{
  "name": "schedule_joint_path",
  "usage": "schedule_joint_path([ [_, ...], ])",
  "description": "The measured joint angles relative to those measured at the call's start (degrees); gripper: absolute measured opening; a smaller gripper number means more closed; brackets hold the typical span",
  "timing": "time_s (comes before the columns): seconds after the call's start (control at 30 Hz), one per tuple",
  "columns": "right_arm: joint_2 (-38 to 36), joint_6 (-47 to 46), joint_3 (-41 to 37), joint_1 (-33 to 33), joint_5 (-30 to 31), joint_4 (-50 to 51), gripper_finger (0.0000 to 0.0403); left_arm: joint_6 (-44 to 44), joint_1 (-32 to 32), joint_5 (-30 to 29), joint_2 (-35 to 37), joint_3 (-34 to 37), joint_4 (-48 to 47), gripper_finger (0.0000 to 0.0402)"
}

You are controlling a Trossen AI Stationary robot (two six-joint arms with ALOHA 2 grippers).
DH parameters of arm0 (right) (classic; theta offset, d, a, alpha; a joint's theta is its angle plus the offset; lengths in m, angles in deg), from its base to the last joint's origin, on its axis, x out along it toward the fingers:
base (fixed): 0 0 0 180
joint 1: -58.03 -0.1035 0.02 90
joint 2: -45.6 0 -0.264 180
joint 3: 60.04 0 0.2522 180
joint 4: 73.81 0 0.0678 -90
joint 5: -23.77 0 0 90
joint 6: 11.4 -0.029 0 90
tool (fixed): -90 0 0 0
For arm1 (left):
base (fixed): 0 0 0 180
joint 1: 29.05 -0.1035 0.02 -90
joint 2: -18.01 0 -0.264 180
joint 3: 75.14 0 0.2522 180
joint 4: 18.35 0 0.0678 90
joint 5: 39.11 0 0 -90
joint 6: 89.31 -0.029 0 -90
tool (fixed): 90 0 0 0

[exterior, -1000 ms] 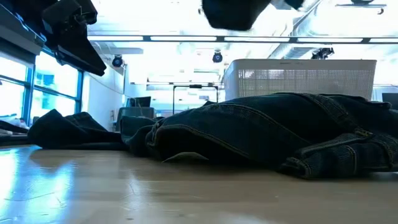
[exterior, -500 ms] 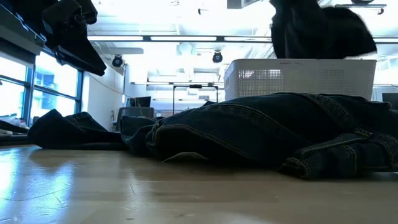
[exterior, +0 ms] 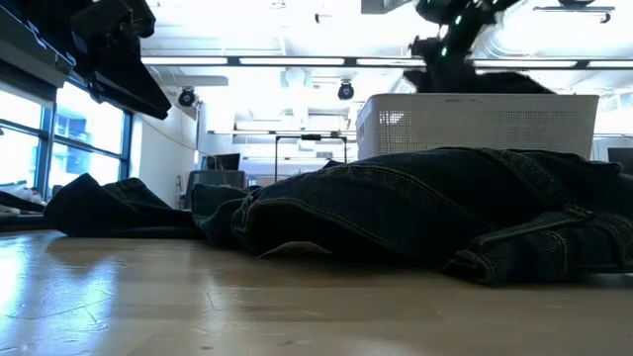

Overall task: Sort clothes
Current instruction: Put the black shorts into the white laundry bin

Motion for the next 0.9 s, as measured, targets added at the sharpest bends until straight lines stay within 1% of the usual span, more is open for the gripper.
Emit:
schedule_joint_path([
  [0.1, 4.6, -0.2, 0.0, 0.2, -1.9, 1.8, 0.0022, 0.3, 0.0, 0.0, 0.0, 0.0, 0.0, 0.0145],
  [0.17, 7.7, -0.5, 0.0, 0.1, -4.3, 1.6, 0.0042, 0.3, 0.0, 0.0, 0.0, 0.0, 0.0, 0.0145],
  [0.3, 12.6, -1.3, 0.0, -0.6, -9.3, 0.6, 0.0105, 0.4, 0.0, 0.0, 0.0, 0.0, 0.0, 0.0145],
  [0.4, 13.7, -0.5, 1.3, -0.7, -10.0, 2.0, 0.0153, 0.4, 0.0, 0.0, 0.0, 0.0, 0.0, 0.0145],
  [0.47, 13.2, 0.0, 3.0, -1.2, -9.9, 4.1, 0.0178, 0.4, 0.0, 0.0, 0.0, 0.0, 0.0, 0.0145],
  [0.57, 11.0, 0.8, 6.7, -2.4, -9.5, 7.7, 0.0193, 0.4, 0.0, -0.1, 0.0, 0.0, 0.0, 0.0145],
  [0.77, 3.4, 2.6, 13.3, -7.9, -9.5, 8.2, 0.0196, 0.4, 0.0, -0.1, 0.0, 0.0, 0.0, 0.0145],
  [0.9, -1.4, 0.0, 14.1, -10.4, -9.5, 9.2, 0.0197, 0.7, 0.0, -0.1, 0.0, 0.0, 0.0, 0.0145],
])
